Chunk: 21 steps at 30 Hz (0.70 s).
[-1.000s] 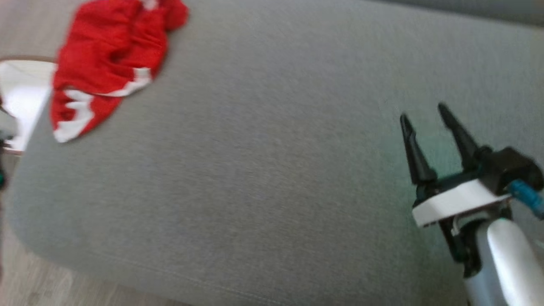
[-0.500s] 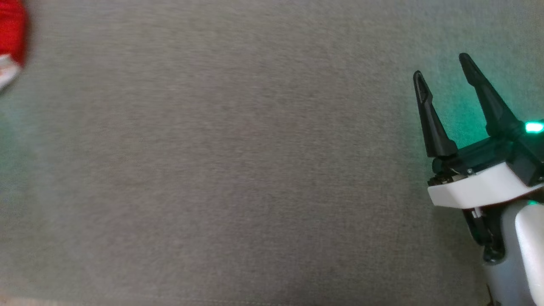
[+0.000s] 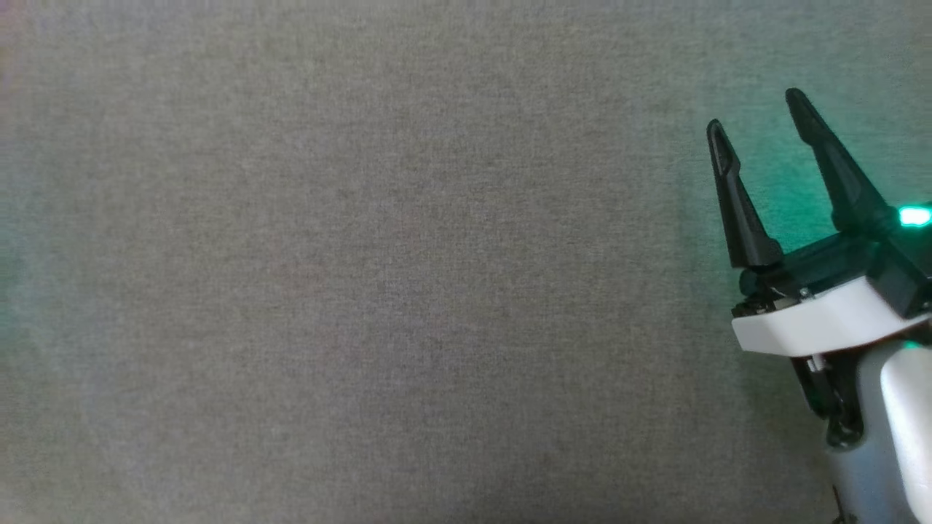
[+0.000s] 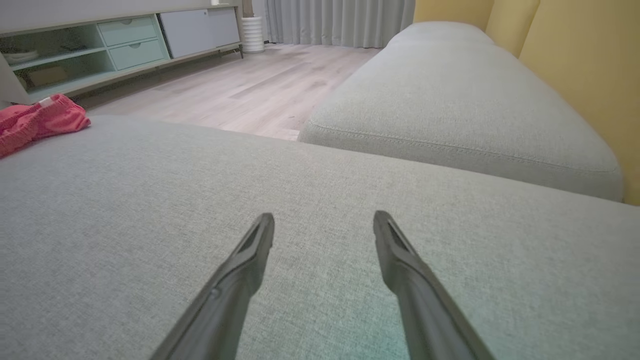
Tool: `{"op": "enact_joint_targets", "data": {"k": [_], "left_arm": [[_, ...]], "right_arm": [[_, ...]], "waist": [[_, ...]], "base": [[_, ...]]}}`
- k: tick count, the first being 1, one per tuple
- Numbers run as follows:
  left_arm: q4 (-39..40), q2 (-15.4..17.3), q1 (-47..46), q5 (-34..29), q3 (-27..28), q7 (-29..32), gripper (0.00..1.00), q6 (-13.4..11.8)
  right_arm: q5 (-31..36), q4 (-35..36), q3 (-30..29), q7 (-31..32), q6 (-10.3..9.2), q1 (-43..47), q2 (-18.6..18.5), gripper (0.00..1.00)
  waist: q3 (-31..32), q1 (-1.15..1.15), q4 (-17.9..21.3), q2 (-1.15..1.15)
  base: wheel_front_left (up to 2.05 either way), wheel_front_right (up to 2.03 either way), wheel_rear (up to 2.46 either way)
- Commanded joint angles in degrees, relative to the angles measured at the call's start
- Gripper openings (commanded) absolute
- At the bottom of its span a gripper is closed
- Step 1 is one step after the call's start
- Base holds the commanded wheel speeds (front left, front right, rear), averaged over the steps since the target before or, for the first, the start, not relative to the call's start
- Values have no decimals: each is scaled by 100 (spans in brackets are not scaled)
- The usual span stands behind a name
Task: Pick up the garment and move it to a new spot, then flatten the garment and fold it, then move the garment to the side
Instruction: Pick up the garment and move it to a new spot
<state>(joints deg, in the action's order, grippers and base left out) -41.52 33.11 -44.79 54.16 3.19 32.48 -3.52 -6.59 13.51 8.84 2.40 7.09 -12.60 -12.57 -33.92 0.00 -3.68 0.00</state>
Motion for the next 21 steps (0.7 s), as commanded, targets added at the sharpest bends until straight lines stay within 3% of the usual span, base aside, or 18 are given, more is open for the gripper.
{"op": "enact_joint_targets", "data": {"k": [1, 11, 17, 21], "left_arm": [[170, 340, 171, -103, 55, -83, 0, 13], [1424, 801, -266, -893, -287, -1156, 0, 419], [2433, 509, -787, -1057, -904, -903, 0, 682], [3192, -18, -942, -1024, -1308, -683, 0, 573]], "right_arm": [[-50, 132, 118, -74, 40, -21, 43, 100], [-289, -535, 309, -367, 40, 134, 304, 100], [-427, -873, 318, -545, 40, 360, 499, 100], [-467, -975, 332, -556, 40, 516, 589, 100]], "waist": [[255, 0, 0, 0], [1697, 0, 63, 0], [2505, 0, 157, 0], [2838, 0, 280, 0]], "base": [[0, 0, 0], [0, 0, 0], [0, 0, 0], [0, 0, 0]]}}
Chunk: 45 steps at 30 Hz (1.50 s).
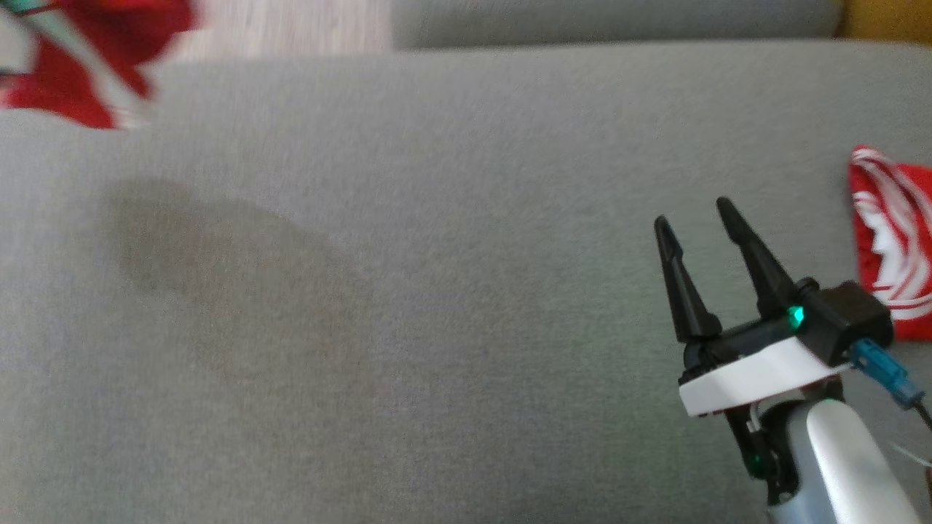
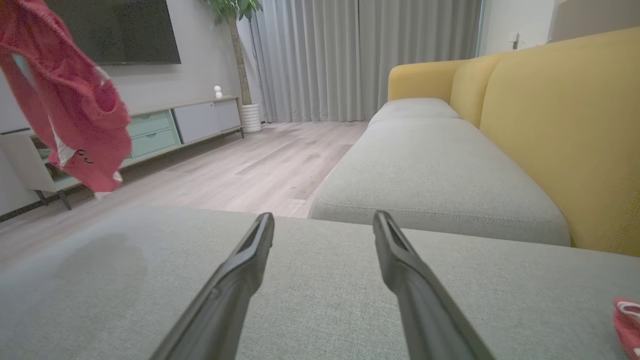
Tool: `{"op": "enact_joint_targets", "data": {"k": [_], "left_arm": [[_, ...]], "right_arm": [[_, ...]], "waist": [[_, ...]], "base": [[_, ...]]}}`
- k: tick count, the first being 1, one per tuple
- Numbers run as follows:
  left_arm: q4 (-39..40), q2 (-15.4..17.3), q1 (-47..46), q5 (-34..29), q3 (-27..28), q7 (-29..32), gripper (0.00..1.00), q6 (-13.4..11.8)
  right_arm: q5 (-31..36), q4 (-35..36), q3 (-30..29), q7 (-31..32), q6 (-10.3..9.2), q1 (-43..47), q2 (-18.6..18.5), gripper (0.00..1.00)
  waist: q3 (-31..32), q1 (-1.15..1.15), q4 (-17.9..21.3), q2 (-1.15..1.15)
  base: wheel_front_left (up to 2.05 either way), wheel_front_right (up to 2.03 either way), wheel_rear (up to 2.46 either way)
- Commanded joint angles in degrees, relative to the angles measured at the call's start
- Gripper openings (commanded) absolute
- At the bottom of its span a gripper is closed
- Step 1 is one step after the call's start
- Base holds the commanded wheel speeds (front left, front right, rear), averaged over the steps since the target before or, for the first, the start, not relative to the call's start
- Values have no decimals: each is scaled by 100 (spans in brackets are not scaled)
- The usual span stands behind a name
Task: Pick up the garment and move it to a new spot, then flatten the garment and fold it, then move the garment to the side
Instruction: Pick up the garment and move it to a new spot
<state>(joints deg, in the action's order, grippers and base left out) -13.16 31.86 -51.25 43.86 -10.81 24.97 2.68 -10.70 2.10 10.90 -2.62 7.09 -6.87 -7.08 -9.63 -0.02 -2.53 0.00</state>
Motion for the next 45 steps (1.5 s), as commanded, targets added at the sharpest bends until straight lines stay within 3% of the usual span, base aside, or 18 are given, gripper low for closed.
{"op": "enact_joint_targets", "data": {"k": [1, 10, 18, 20, 27, 31, 33, 38, 45], "left_arm": [[497, -13, -295, 24, 4, 104, 0, -65], [1122, -821, 188, 308, -584, 183, 0, -60], [949, -1554, 817, 729, -948, -204, 0, 164], [762, -1563, 1025, 743, -963, -311, 0, 186], [-258, -1023, 1964, 30, -1143, -769, 0, 16], [-825, -1108, 2359, -62, -1247, -1233, 0, 114], [-1091, -1189, 2474, -152, -1325, -1471, 100, 136], [-1462, -1527, 2656, -177, -1320, -2113, 100, 87], [-972, -1641, 3311, -416, -1037, -3743, 100, 3]], "right_arm": [[-66, 149, 146, -48, 40, -40, 47, 100], [-118, 139, 338, -20, 40, -134, 106, 100], [-159, 57, 534, -75, 40, -310, 158, 100], [-181, 23, 624, -103, 40, -374, 171, 100], [-239, -117, 783, -222, 40, -473, 224, 100], [-240, -210, 752, -237, 40, -436, 218, 100], [-244, -232, 732, -229, 40, -432, 203, 100], [-230, -217, 620, -198, 40, -360, 163, 100], [-203, -148, 343, -128, 40, -95, 101, 100]], "waist": [[462, 2, 223, 0], [477, 2, 935, 0], [293, 2, 1662, 0], [264, 2, 1815, 0], [221, 2, 2074, 0], [285, 2, 2005, 0], [337, 2, 1930, 0], [479, 2, 1666, 0], [685, 2, 1175, 0]], "base": [[0, 0, 0], [0, 0, 0], [0, 0, 0], [0, 0, 0], [0, 0, 0], [0, 0, 0], [0, 0, 0], [0, 0, 0], [0, 0, 0]]}}
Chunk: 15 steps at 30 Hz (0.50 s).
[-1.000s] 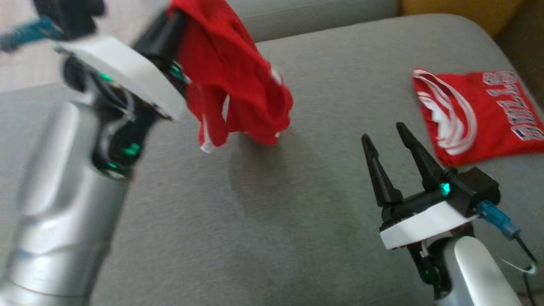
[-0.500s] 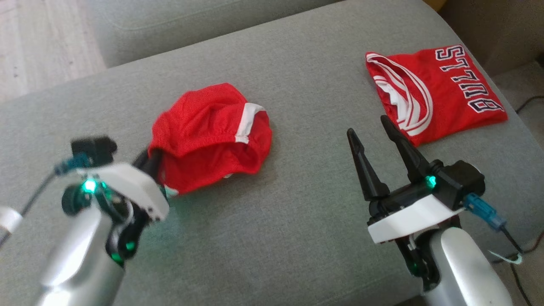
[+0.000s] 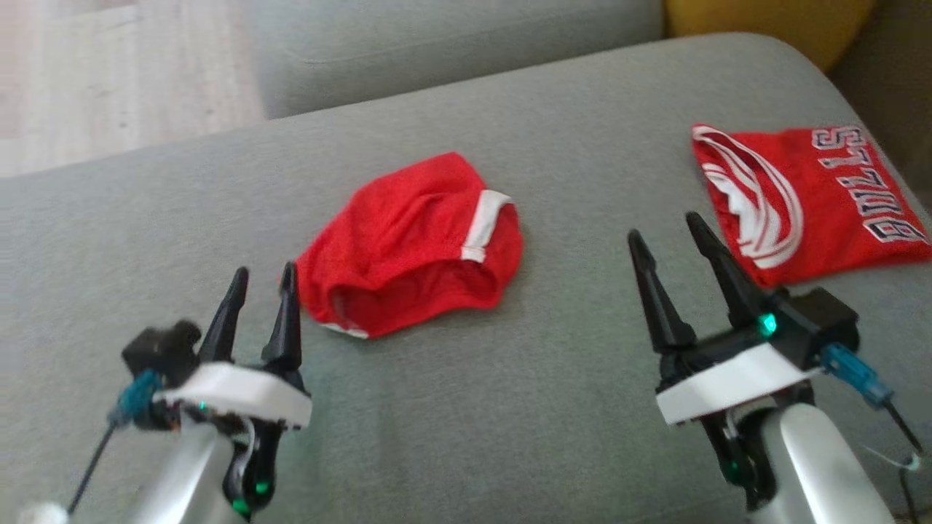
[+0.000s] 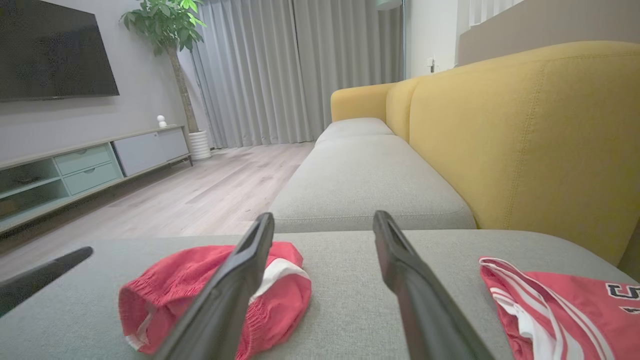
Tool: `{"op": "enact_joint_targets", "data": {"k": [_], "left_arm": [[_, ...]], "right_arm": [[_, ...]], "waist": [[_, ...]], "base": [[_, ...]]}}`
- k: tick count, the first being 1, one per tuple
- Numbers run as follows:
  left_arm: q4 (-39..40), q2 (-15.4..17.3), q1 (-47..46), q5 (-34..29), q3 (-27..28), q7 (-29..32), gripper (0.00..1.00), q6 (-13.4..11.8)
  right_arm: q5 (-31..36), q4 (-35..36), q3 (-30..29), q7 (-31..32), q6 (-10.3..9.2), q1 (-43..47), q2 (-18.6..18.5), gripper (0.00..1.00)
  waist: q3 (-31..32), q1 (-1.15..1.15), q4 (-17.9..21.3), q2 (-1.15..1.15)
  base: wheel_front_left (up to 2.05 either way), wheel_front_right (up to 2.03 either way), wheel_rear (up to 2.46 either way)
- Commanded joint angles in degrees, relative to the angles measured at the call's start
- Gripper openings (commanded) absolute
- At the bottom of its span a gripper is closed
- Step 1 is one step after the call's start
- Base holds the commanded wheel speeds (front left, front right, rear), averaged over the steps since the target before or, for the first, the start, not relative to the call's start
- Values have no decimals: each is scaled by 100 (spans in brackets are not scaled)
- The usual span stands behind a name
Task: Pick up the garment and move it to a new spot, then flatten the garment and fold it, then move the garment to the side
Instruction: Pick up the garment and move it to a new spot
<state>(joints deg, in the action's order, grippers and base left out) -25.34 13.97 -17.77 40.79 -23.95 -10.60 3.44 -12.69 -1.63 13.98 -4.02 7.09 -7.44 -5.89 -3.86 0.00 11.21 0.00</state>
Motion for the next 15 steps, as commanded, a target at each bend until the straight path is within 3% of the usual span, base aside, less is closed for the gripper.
{"op": "enact_joint_targets", "data": {"k": [1, 15], "left_arm": [[330, 159, 57, -159, 324, -275, 100, -101], [1079, 359, 840, -808, 879, -438, 100, -492]], "right_arm": [[3, 239, -15, 20, 40, 15, -18, 100], [140, -65, -466, 156, 40, 643, -44, 100]], "waist": [[136, 0, -264, 0], [363, 0, -753, 0]], "base": [[0, 0, 0], [0, 0, 0]]}}
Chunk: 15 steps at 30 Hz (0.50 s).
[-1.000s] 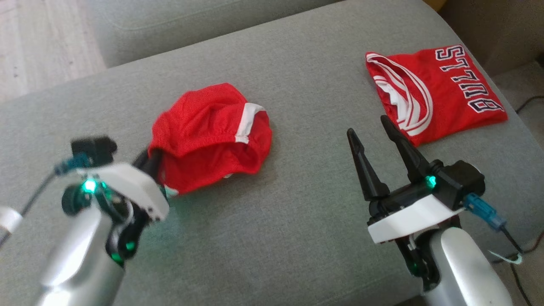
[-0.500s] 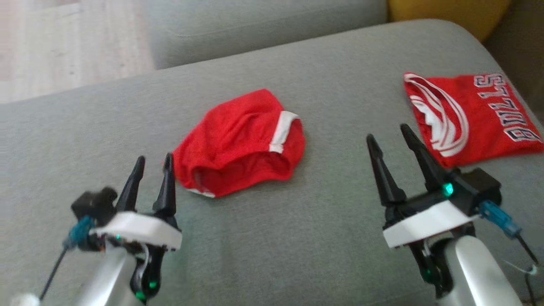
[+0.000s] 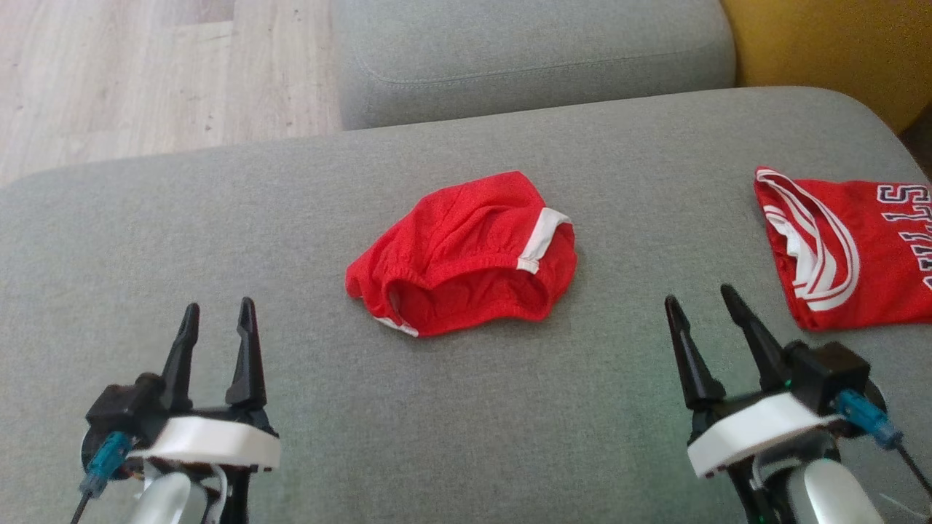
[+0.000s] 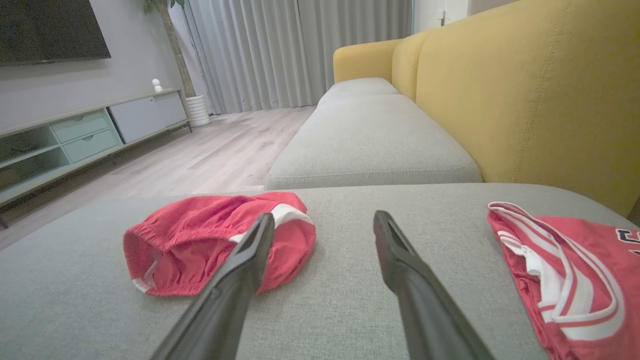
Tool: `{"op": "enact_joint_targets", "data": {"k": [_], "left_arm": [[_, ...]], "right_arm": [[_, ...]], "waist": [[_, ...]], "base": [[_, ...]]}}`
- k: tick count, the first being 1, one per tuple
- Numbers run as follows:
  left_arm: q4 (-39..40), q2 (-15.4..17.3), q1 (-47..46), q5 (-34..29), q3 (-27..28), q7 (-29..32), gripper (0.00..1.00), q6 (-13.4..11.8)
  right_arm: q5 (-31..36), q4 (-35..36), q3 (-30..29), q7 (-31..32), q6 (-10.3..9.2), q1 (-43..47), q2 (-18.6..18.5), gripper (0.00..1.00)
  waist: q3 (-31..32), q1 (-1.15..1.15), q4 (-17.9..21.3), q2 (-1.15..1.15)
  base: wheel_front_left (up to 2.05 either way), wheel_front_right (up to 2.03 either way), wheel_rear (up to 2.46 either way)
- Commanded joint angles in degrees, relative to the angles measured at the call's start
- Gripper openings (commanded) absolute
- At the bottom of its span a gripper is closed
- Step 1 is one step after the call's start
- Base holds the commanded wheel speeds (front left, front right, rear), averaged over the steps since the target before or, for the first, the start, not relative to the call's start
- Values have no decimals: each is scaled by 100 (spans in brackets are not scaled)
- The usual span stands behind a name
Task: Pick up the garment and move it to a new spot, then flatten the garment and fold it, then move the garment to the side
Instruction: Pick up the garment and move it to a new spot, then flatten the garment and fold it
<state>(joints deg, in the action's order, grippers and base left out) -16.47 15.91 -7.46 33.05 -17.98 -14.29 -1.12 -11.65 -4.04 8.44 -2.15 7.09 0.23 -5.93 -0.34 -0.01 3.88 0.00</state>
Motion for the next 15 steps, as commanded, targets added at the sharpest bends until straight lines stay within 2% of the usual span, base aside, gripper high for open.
{"op": "enact_joint_targets", "data": {"k": [1, 7, 15], "left_arm": [[218, 173, -169, -55, 296, -69, 100, -58], [363, 193, -34, -108, 296, -70, 100, -146], [435, 167, 107, -42, 294, -67, 100, -162]], "right_arm": [[49, 119, 61, -62, 40, -99, -37, 100], [104, -170, -10, -213, 40, -60, -13, 100], [98, -196, 3, -260, 40, -162, 11, 100]], "waist": [[17, 1, -36, 0], [26, 1, -111, 0], [-20, 1, -128, 0]], "base": [[0, 0, 0], [0, 0, 0], [0, 0, 0]]}}
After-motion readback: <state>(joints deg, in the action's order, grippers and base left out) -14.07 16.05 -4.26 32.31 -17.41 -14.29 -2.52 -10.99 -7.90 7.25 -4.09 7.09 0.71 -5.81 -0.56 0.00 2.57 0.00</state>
